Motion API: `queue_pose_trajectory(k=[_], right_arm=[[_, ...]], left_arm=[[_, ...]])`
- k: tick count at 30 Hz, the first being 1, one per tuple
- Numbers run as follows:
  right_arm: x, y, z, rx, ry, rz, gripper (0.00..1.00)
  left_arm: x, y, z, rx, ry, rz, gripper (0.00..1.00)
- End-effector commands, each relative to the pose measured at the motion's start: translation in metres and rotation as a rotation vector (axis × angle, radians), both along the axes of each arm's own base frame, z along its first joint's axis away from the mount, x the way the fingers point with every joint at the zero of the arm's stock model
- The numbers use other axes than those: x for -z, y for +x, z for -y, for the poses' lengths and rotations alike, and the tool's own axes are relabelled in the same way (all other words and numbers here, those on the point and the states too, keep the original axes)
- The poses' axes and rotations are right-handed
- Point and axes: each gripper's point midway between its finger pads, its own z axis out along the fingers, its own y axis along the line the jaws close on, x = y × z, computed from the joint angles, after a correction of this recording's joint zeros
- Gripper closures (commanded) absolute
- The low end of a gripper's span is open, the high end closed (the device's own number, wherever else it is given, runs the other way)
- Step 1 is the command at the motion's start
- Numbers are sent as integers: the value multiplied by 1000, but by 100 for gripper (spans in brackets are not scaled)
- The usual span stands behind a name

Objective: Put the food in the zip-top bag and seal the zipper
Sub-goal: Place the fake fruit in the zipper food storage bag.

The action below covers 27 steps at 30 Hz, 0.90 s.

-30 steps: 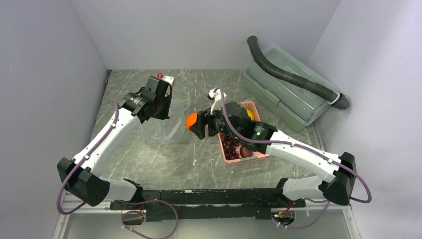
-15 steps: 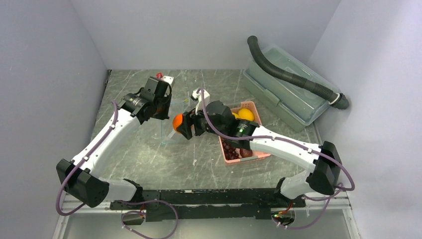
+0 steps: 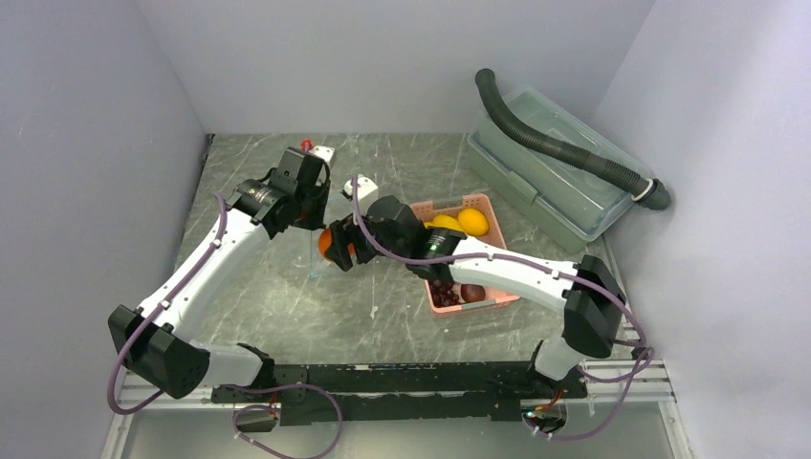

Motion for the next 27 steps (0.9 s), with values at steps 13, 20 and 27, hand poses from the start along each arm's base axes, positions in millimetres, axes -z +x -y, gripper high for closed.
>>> queue_pose_trajectory(k=[13, 20, 27], right_arm=[[-9, -3, -35, -37, 24, 44, 48], [-9, -4, -29, -22, 16, 56, 30], [-16, -4, -21, 0, 26, 72, 20]], left_arm=[[-15, 1, 4, 11, -45, 56, 100], [-13, 2, 4, 9, -42, 51, 100], [-14, 2, 5, 13, -46, 55, 100]])
